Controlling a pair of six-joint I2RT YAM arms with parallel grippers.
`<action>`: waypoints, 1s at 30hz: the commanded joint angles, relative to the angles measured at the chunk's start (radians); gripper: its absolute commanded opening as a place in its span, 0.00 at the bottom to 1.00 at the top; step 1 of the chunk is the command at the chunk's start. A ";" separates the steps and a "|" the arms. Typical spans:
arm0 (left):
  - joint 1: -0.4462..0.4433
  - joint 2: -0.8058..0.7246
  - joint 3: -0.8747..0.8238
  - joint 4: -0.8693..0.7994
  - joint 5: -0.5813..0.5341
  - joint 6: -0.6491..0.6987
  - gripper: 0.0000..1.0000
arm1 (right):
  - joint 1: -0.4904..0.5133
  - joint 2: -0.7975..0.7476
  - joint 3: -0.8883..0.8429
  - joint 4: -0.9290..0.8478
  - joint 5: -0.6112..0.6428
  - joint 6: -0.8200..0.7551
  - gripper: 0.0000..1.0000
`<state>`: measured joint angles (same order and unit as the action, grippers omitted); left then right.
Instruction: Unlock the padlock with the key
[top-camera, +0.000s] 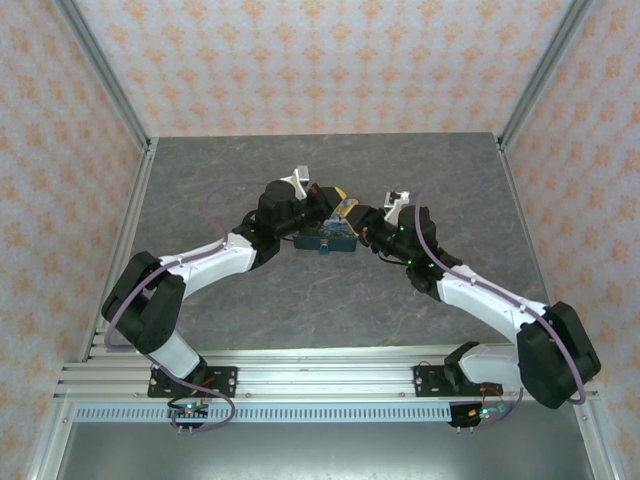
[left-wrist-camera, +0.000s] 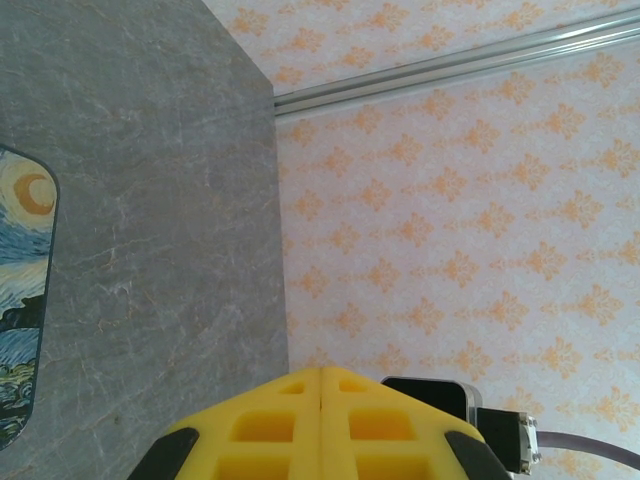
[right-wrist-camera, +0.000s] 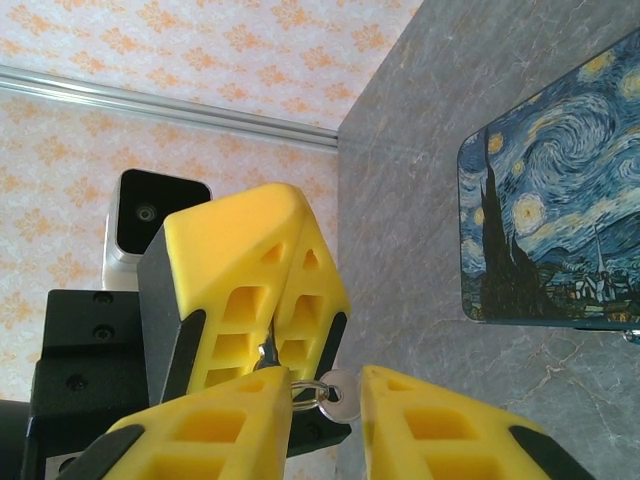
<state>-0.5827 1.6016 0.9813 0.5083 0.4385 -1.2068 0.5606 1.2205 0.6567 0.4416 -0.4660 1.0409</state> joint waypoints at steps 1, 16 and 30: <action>-0.014 0.015 0.025 -0.037 0.009 0.000 0.00 | 0.011 -0.079 0.000 0.017 0.037 -0.030 0.26; -0.014 -0.002 0.016 -0.049 0.011 -0.004 0.00 | 0.010 -0.002 0.043 0.031 -0.005 -0.044 0.25; -0.020 0.001 0.022 -0.036 0.009 -0.017 0.00 | 0.018 0.057 0.072 0.043 -0.025 -0.037 0.20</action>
<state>-0.5911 1.6077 0.9813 0.4603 0.4370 -1.2140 0.5709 1.2671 0.6914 0.4431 -0.4740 1.0161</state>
